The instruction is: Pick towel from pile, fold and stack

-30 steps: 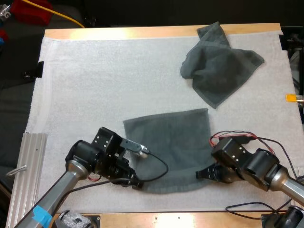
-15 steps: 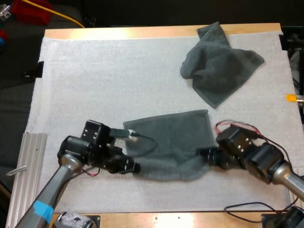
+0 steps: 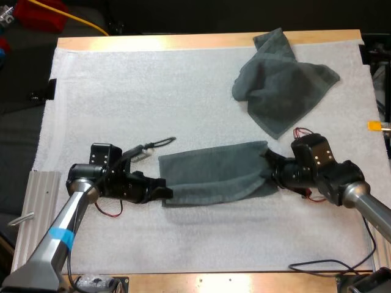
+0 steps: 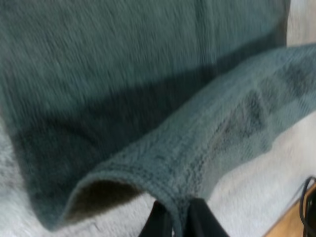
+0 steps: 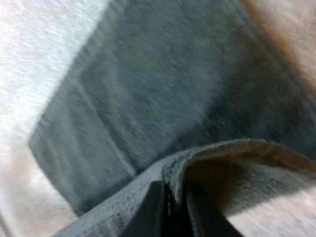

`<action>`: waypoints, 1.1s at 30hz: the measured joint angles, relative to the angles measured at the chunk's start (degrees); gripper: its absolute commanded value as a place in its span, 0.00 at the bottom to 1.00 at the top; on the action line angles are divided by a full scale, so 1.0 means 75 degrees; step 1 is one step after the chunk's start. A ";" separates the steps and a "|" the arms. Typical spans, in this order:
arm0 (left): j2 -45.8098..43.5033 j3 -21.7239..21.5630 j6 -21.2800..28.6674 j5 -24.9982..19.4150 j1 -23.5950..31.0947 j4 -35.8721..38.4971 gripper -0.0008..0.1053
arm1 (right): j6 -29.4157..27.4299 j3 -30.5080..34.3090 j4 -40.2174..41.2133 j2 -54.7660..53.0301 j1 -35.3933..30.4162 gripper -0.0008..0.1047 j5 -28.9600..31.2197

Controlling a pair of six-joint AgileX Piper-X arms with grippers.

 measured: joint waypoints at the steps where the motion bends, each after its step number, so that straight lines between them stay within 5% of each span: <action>1: 0.0058 0.0000 -0.0074 0.0015 0.0038 -0.0095 0.01 | 0.0086 0.0000 -0.0151 0.0098 -0.0045 0.02 -0.0027; 17: 0.0715 0.0000 -0.0979 0.0069 0.0047 -0.1591 0.01 | 0.0578 0.0000 -0.1401 0.1036 -0.0225 0.02 -0.0160; 33: 0.0715 0.0000 -0.1014 -0.0741 0.0047 -0.1760 0.01 | 0.0593 0.0000 -0.2029 0.1123 -0.0225 0.02 -0.0033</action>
